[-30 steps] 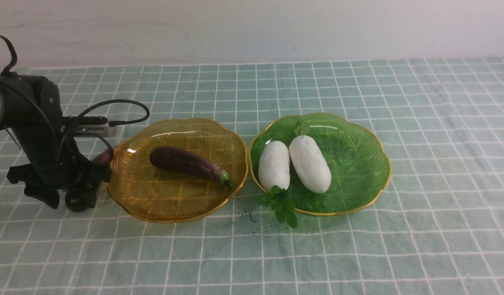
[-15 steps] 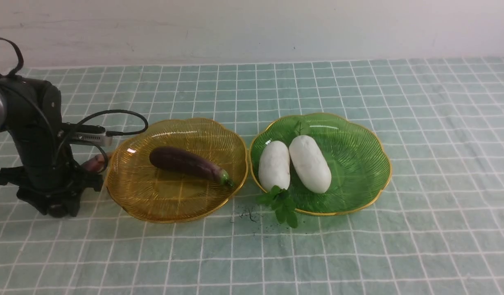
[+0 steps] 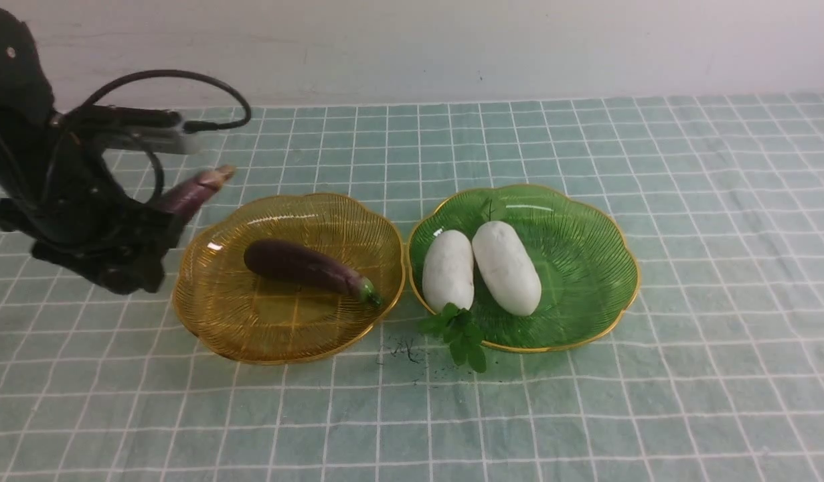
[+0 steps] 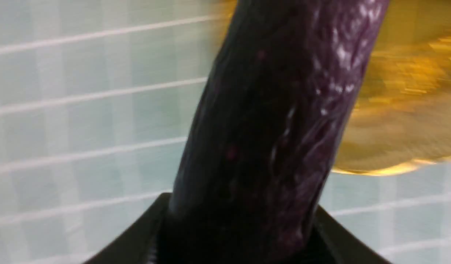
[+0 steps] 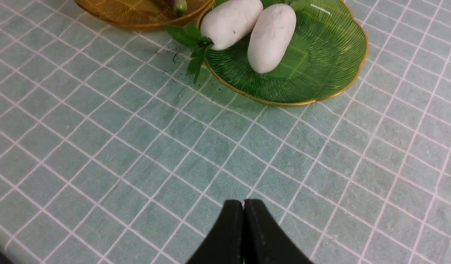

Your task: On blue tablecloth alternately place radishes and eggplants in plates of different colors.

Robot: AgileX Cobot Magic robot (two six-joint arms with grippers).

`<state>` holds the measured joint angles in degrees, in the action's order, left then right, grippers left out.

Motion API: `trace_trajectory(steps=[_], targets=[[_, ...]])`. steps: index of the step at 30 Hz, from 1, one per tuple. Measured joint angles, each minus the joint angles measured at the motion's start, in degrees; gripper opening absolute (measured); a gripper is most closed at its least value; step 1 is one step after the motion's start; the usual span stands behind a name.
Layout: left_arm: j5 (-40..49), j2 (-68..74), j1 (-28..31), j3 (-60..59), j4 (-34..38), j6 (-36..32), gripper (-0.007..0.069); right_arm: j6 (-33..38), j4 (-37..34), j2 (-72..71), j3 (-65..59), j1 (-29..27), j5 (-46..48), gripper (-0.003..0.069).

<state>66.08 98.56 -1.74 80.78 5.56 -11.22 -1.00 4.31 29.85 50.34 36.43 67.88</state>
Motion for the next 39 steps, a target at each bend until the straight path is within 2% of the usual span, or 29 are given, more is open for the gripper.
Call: trace_trajectory(steps=[4, 11, 18, 21, 25, 28, 29, 30, 33, 35, 38, 39], targets=[[-2.6, 2.9, -3.3, 0.0, 5.6, -4.7, 0.0346, -0.1, 0.0, 0.0, 0.0, 0.0, -0.5, -0.0015], [-8.4, 8.5, -5.1, 0.0, 6.1, -5.5, 0.0360, -1.4, 0.0, 0.0, 0.0, 0.0, 0.9, -0.0015], [-9.3, 9.5, -5.2, 0.0, 6.1, -5.5, 0.0528, -2.9, 1.8, -0.6, 0.0, 0.0, 4.9, -0.0015], [-9.3, 9.5, -5.2, 0.1, 6.1, -5.5, 0.0566, -5.0, 3.5, -2.9, 0.0, 0.0, 5.0, -0.0015], [-6.6, 9.5, -5.2, 1.2, 6.1, -5.5, 0.0571, -6.3, 5.7, -6.8, -0.2, 0.0, 1.8, -0.0015], [-3.2, 9.5, -5.2, 3.3, 6.1, -5.5, 0.0554, -7.1, 8.4, -9.8, -3.0, 0.0, -7.2, -0.0015], [-3.0, 9.5, -5.2, 3.6, 6.1, -5.5, 0.0550, -7.2, 8.7, -9.8, -3.0, 0.0, -7.2, -0.0015], [-1.6, 9.5, -5.2, 4.8, 6.1, -5.5, 0.0532, -7.4, 10.4, -11.1, -6.6, 0.0, -14.6, -0.0015], [0.2, 9.5, -5.2, 7.0, 6.1, -5.5, 0.0477, -7.9, 12.2, -11.2, -13.6, 0.0, -26.3, -0.0015], [0.6, 9.5, -5.2, 7.8, 6.2, -5.5, 0.0448, -8.3, 12.3, -10.8, -16.5, 0.0, -30.2, -0.0015], [1.3, 9.5, -5.2, 8.2, 6.5, -5.5, 0.0337, -9.2, 12.5, -9.8, -22.9, 0.0, -42.4, -0.0015], [1.5, 9.5, -5.2, 8.2, 6.5, -5.5, 0.0269, -9.3, 12.8, -9.5, -24.1, 0.0, -45.2, -0.0015]])
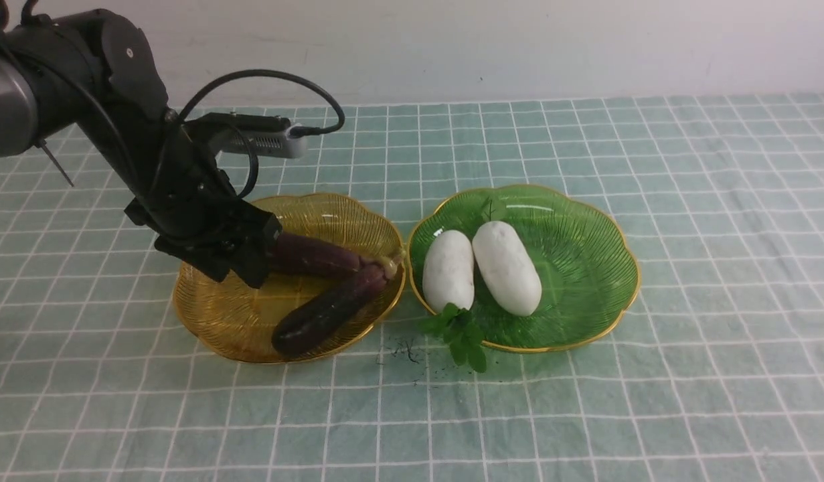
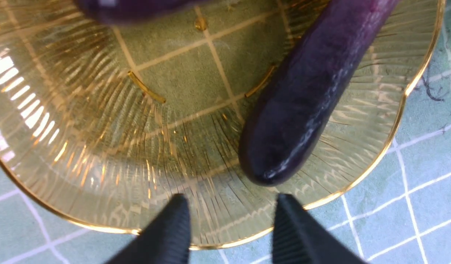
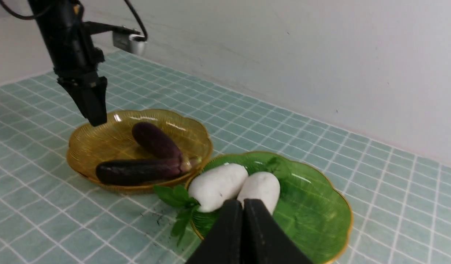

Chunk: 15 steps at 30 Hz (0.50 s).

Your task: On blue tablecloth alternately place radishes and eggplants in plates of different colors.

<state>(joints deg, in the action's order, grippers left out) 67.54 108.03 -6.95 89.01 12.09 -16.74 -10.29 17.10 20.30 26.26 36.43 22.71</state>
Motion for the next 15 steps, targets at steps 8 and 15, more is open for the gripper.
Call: trace_trajectory(steps=[8, 15], targets=[[0.1, 0.0, 0.0, 0.1, 0.0, 0.0, 0.0012, -0.1, 0.4, 0.0, -0.6, 0.0, -4.2, -0.0015], [0.2, 0.0, 0.0, 0.1, 0.0, 0.0, -0.0008, -0.2, 0.6, 0.0, -0.7, 0.0, -4.0, -0.0015]])
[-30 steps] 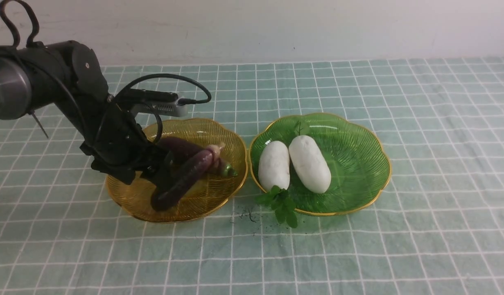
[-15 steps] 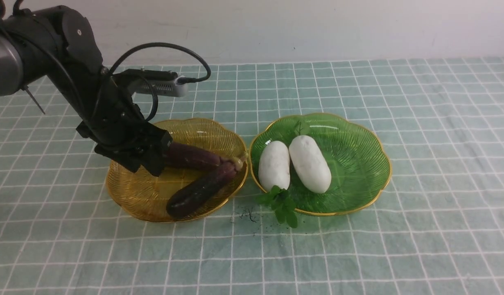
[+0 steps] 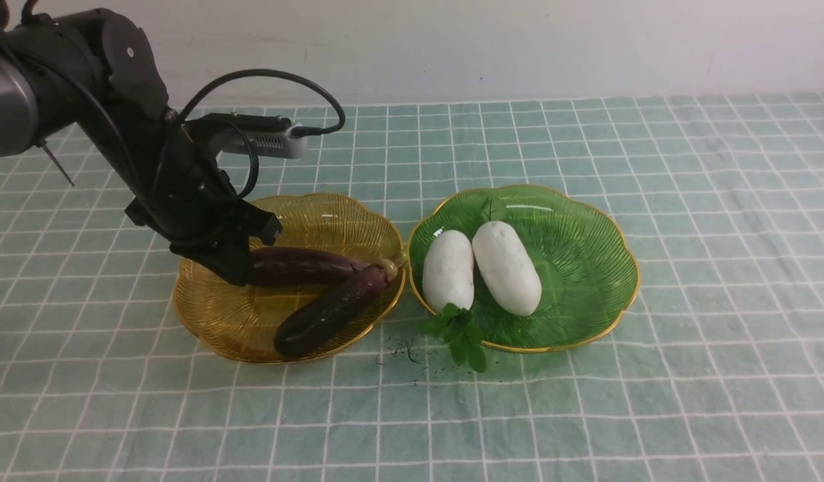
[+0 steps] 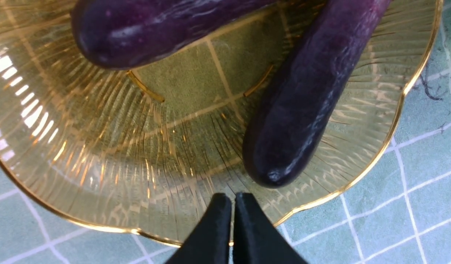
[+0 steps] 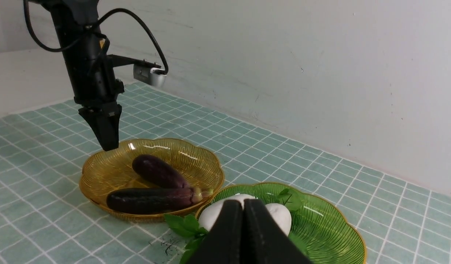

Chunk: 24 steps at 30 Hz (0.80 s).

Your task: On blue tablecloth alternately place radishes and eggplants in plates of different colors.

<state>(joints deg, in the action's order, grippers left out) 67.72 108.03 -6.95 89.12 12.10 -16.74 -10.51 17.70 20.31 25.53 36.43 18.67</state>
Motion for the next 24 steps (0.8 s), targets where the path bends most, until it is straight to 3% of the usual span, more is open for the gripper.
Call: trace_trajectory(steps=[18, 22, 24], targets=[[1.6, 0.0, 0.0, 0.1, 0.0, 0.0, -0.0008, 0.0, -3.2, -0.2, -0.3, -0.3, 0.1, -0.0015], [1.9, 0.0, 0.0, 0.1, 0.0, 0.0, -0.0008, 0.0, -5.8, -1.9, -2.4, -4.5, -0.6, -0.0015], [2.0, 0.0, 0.0, 0.1, 0.0, 0.0, -0.0008, 0.0, -6.7, -4.0, -5.3, -9.7, -1.6, -0.0015]])
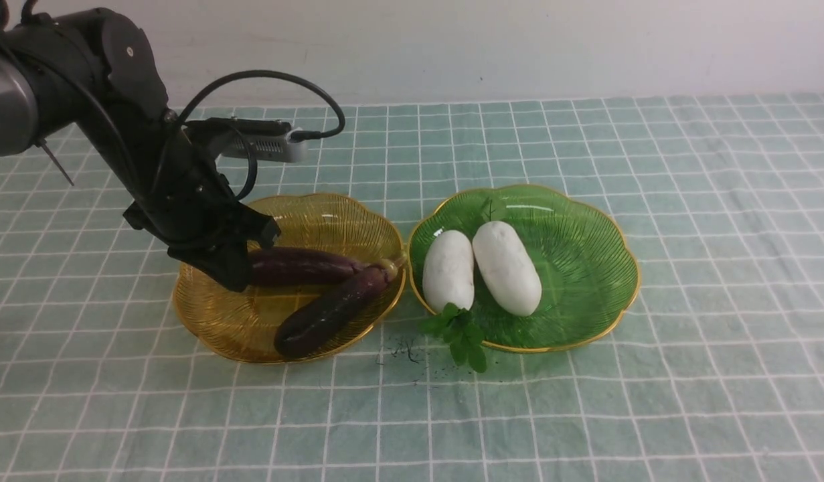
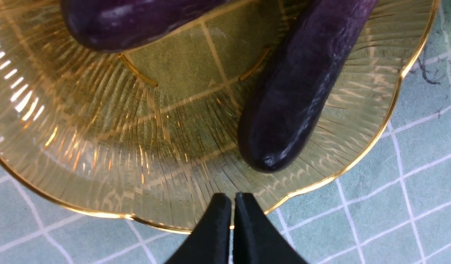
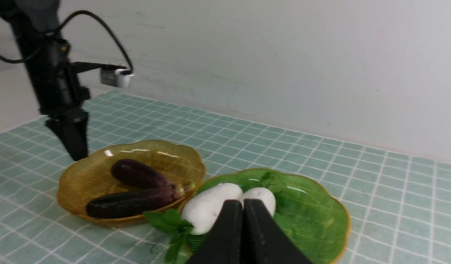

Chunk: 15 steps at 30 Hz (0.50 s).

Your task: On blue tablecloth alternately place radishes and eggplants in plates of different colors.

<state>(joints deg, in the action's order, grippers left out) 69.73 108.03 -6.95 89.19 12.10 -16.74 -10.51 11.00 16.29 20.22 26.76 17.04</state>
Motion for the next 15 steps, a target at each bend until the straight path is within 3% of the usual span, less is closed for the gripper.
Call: trace_trajectory(steps=[10, 15], targets=[[0.2, -1.3, 0.0, 0.0, 0.0, 0.0, -0.0008, 0.0, -5.0, -14.1, -18.2, -21.8, -0.6, -0.0015], [0.5, -6.4, 0.0, 0.0, -0.1, 0.0, -0.0008, 0.0, -6.2, -16.7, -21.9, -27.0, 1.3, -0.0015]])
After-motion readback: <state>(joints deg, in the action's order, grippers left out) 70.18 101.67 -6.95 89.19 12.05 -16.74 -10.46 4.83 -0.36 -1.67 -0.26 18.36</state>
